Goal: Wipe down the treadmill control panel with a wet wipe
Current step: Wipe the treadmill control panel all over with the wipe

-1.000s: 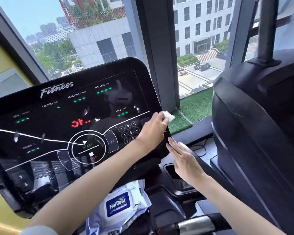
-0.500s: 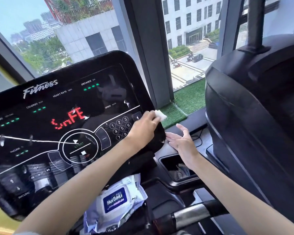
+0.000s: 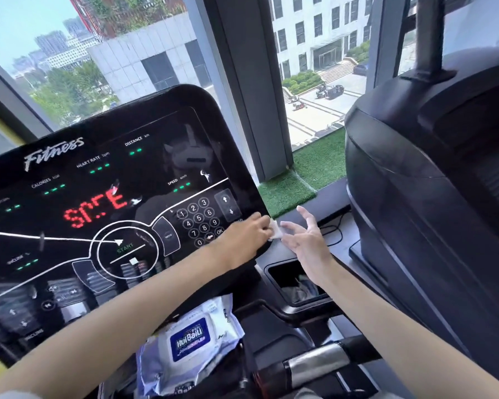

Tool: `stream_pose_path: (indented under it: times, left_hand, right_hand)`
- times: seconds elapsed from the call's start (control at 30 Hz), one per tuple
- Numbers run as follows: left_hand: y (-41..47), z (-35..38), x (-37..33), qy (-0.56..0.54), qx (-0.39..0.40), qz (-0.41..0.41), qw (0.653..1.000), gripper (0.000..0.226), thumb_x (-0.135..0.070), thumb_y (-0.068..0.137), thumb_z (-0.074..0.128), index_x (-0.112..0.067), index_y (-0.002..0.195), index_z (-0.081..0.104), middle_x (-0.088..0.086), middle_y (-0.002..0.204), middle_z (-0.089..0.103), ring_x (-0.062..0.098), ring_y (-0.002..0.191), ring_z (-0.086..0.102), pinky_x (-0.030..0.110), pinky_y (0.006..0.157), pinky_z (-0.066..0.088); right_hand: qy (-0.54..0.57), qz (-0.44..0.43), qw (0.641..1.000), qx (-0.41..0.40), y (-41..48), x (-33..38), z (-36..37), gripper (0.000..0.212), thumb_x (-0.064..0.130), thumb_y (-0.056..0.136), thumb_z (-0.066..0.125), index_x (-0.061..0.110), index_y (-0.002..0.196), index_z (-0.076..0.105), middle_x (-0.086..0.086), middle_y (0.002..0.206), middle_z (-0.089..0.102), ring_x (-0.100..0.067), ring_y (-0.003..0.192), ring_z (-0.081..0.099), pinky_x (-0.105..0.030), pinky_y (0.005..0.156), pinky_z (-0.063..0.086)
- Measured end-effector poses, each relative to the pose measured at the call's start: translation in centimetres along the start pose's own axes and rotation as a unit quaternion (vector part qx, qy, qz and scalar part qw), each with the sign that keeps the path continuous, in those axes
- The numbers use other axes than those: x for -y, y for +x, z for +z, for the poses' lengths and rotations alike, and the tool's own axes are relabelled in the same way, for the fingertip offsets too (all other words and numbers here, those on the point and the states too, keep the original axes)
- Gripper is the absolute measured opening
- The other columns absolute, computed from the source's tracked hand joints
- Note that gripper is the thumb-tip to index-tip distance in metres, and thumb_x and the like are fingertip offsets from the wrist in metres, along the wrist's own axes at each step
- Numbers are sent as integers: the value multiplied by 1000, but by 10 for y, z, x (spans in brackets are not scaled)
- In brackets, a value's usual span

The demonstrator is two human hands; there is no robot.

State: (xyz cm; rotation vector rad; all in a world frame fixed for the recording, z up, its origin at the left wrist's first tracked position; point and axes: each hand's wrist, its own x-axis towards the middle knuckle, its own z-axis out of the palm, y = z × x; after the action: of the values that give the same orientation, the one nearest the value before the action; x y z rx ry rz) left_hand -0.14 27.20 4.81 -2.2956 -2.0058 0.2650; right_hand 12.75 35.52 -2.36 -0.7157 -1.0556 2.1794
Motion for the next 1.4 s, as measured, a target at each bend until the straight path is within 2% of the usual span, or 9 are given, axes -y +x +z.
stream_pose_path:
  times: [0.13, 0.27, 0.4, 0.57, 0.7, 0.83, 1.0, 1.17, 1.4]
  left_hand:
    - [10, -5, 9, 25, -22, -31, 999, 44, 9, 76, 48, -10, 115, 57, 4, 107, 46, 20, 98, 40, 35, 62, 53]
    - [-9, 5, 10, 44, 80, 92, 992, 37, 5, 83, 45, -11, 113, 60, 1, 106, 47, 18, 93, 39, 32, 64, 47]
    - [-1, 1, 8, 64, 30, 65, 995, 22, 1, 86, 47, -4, 104, 60, 6, 102, 47, 20, 90, 41, 29, 54, 43]
    - [-11, 11, 1, 66, 104, 68, 990, 17, -1, 89, 45, -5, 96, 60, 5, 103, 46, 20, 92, 41, 33, 61, 49]
    - [-3, 3, 5, 59, 30, 66, 996, 14, -1, 85, 51, 2, 97, 59, 8, 96, 49, 22, 82, 42, 36, 50, 49]
    - [-6, 6, 0, 61, 137, 72, 986, 18, 1, 88, 45, -6, 91, 61, 2, 93, 43, 20, 88, 42, 33, 59, 44]
    - [6, -9, 2, 43, 49, 35, 997, 27, 3, 86, 46, -5, 111, 55, 5, 103, 44, 17, 90, 38, 32, 62, 49]
    - [-19, 3, 14, 0, 164, 20, 986, 47, 7, 83, 42, -19, 118, 57, 3, 98, 45, 21, 95, 47, 30, 60, 33]
    - [-4, 4, 1, -33, 57, 0, 998, 46, 12, 75, 48, -12, 114, 59, 0, 108, 47, 16, 102, 44, 31, 67, 45]
  right_hand:
    - [-44, -6, 999, 0, 3, -4, 5, 67, -1, 83, 62, 25, 137, 33, -11, 115, 54, -13, 84, 54, -27, 87, 39]
    - [-102, -8, 995, -14, 10, -4, -1, 67, -11, 84, 53, 24, 138, 35, -10, 108, 54, 1, 65, 56, -17, 62, 39]
    - [-142, -12, 990, -7, 10, -2, 0, 64, -14, 86, 44, 26, 136, 35, -14, 109, 53, 6, 59, 56, -9, 53, 40]
    - [-161, -18, 987, -9, 14, -3, -1, 72, -20, 79, 35, 25, 135, 35, -19, 115, 55, -3, 83, 63, -10, 56, 42]
    - [-178, -22, 984, -6, 14, 0, 2, 68, -16, 82, 37, 24, 136, 35, -15, 110, 57, 4, 69, 58, -9, 56, 41]
    - [-185, -28, 982, -8, 15, 1, -1, 74, -19, 76, 31, 25, 136, 35, -17, 112, 58, -6, 89, 65, -8, 58, 42]
    - [-192, -28, 981, 1, 14, 3, 1, 66, -16, 80, 39, 19, 136, 36, -12, 106, 58, -6, 87, 60, -12, 66, 42]
    - [-193, -36, 981, -4, 17, 2, 1, 71, -19, 77, 31, 19, 137, 35, -13, 106, 59, -11, 93, 64, -13, 64, 43]
    - [-191, -53, 980, -15, 12, -5, 5, 59, -10, 83, 48, 28, 127, 41, -12, 107, 59, -19, 103, 61, -23, 78, 45]
